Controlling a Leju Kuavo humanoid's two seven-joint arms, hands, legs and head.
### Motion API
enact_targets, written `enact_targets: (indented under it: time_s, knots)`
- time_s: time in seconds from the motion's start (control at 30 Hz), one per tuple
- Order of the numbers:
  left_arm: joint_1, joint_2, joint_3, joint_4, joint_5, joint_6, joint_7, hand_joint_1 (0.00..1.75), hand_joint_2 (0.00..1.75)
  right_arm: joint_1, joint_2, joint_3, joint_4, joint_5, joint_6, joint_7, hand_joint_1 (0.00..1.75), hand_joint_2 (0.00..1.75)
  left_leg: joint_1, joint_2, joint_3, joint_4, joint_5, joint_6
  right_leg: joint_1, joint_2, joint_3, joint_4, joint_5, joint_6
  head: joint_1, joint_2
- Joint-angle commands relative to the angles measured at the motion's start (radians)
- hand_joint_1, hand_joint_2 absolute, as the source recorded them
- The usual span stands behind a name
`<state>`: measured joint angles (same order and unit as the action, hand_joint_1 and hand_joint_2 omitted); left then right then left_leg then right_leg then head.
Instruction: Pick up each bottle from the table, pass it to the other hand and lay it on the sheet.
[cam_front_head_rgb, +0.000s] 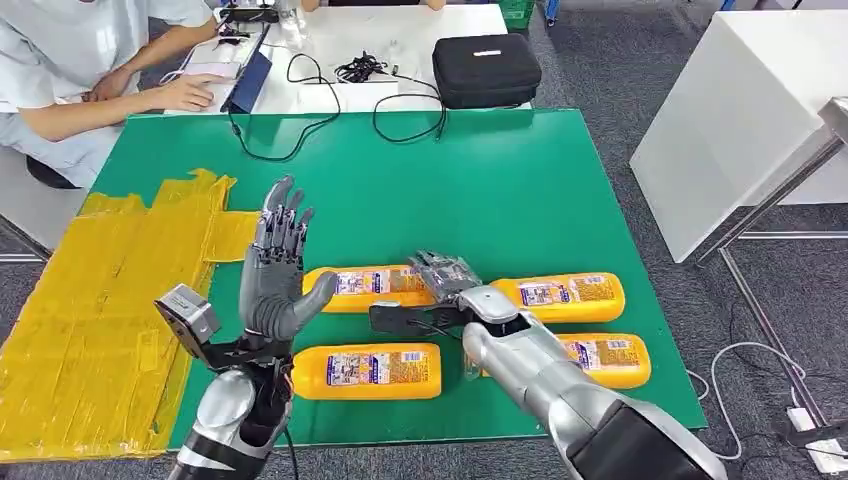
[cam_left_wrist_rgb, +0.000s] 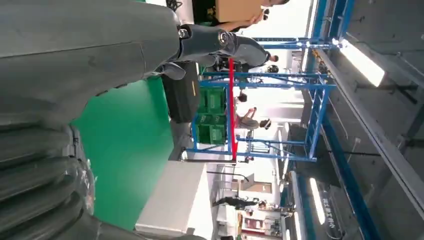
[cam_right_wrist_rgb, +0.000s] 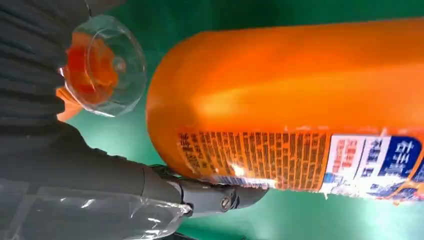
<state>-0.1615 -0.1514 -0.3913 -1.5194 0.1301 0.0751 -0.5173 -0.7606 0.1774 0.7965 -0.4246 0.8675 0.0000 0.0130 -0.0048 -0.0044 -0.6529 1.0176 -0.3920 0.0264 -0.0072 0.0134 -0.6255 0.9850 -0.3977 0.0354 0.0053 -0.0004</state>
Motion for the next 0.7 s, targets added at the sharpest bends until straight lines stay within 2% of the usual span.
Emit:
enact_targets:
  time_s: [0.03, 0.07, 0.13, 0.2, 0.3, 0.33, 0.37, 0.4, 0.43, 0.7]
  knots:
    - [-0.041, 0.012, -0.038, 0.070, 0.016, 0.002, -0.001, 0.00, 1.75, -0.030, 0.021, 0.027, 0.106, 0.040, -0.047, -0.037, 0.40, 1.75, 0.001, -0.002, 0.009, 0.000, -0.003, -0.003, 0.001, -0.004, 0.010, 0.000, -0.004, -0.001, 0.000, 0.000]
    - [-0.040, 0.013, -0.038, 0.070, 0.017, 0.002, -0.001, 0.00, 1.75, -0.026, 0.021, 0.028, 0.104, 0.042, -0.054, -0.042, 0.51, 1.75, 0.001, -0.002, 0.008, 0.000, -0.003, -0.002, 0.001, -0.003, 0.009, 0.000, -0.003, -0.001, 0.000, 0.000]
    - [-0.039, 0.013, -0.041, 0.072, 0.022, 0.003, -0.003, 0.00, 1.75, -0.018, 0.021, 0.057, 0.100, 0.075, -0.092, -0.051, 0.99, 1.75, 0.000, -0.001, 0.005, -0.001, -0.001, -0.001, 0.001, -0.002, 0.005, -0.001, -0.002, -0.001, 0.000, 0.000]
    - [-0.039, 0.015, -0.042, 0.073, 0.023, 0.003, -0.004, 0.00, 1.75, -0.016, 0.022, 0.060, 0.101, 0.082, -0.107, -0.055, 0.99, 1.75, 0.001, -0.001, 0.008, -0.001, -0.003, -0.002, 0.001, -0.003, 0.009, -0.001, -0.003, -0.001, 0.000, 0.000]
    - [-0.039, 0.015, -0.042, 0.073, 0.023, 0.003, -0.004, 0.00, 1.75, -0.016, 0.022, 0.060, 0.101, 0.082, -0.107, -0.055, 0.99, 1.75, 0.000, -0.001, 0.004, -0.001, -0.001, -0.001, 0.001, -0.002, 0.004, -0.001, -0.002, -0.001, 0.000, 0.000]
    - [-0.039, 0.015, -0.042, 0.073, 0.023, 0.003, -0.004, 0.00, 1.75, -0.017, 0.023, 0.061, 0.100, 0.084, -0.111, -0.056, 0.89, 1.75, 0.001, -0.001, 0.007, 0.000, -0.003, -0.002, 0.001, -0.003, 0.007, -0.001, -0.003, -0.001, 0.000, 0.000]
    - [-0.039, 0.015, -0.044, 0.074, 0.025, 0.004, -0.005, 0.00, 1.75, -0.017, 0.023, 0.062, 0.100, 0.091, -0.125, -0.059, 0.66, 1.75, 0.000, -0.001, 0.005, -0.001, -0.001, -0.001, 0.000, -0.002, 0.005, -0.001, -0.002, 0.000, 0.000, 0.000]
    - [-0.039, 0.016, -0.044, 0.075, 0.027, 0.005, -0.005, 0.00, 1.75, -0.017, 0.024, 0.066, 0.098, 0.102, -0.143, -0.055, 0.23, 1.75, 0.001, -0.001, 0.006, 0.000, -0.002, -0.002, 0.001, -0.002, 0.007, -0.001, -0.003, -0.001, 0.000, 0.000]
    - [-0.039, 0.016, -0.045, 0.075, 0.027, 0.005, -0.005, 0.00, 1.75, -0.017, 0.024, 0.066, 0.098, 0.107, -0.153, -0.049, 0.00, 1.75, 0.000, -0.001, 0.004, -0.001, -0.001, -0.001, 0.001, -0.002, 0.004, -0.001, -0.002, -0.001, 0.000, 0.000]
    - [-0.039, 0.015, -0.045, 0.076, 0.027, 0.005, -0.005, 0.00, 1.75, -0.016, 0.025, 0.063, 0.097, 0.109, -0.161, -0.044, 0.00, 1.75, 0.000, -0.001, 0.005, -0.001, -0.002, -0.001, 0.001, -0.002, 0.005, -0.001, -0.002, -0.001, 0.000, 0.000]
